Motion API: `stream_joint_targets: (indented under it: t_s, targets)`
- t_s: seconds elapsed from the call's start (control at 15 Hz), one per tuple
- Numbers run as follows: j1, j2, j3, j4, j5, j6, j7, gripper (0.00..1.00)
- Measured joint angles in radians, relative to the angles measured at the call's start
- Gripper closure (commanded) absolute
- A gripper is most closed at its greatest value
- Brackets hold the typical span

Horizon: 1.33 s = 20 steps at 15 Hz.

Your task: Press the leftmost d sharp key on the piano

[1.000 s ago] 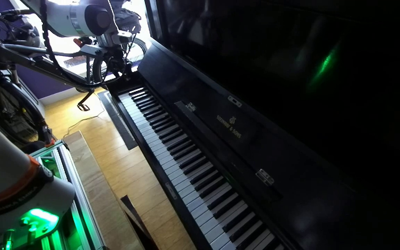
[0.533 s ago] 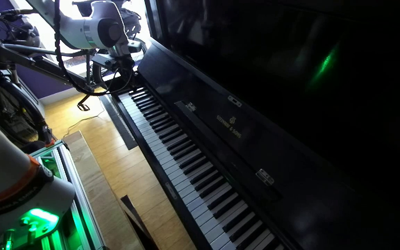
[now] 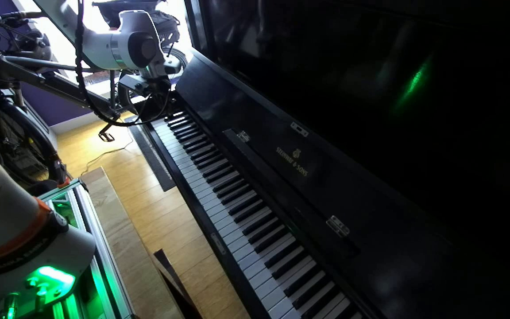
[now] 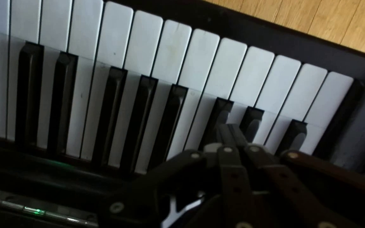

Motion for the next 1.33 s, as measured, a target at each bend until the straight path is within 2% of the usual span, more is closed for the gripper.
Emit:
stream_joint_targets:
  t_s: [0.8, 1.33]
  targets:
    - [0.049, 0.054, -0.071, 0.019, 0.000, 0.091, 0.004, 1.00]
    - [0.063, 0.085, -0.079, 0.039, 0.000, 0.093, 0.004, 1.00]
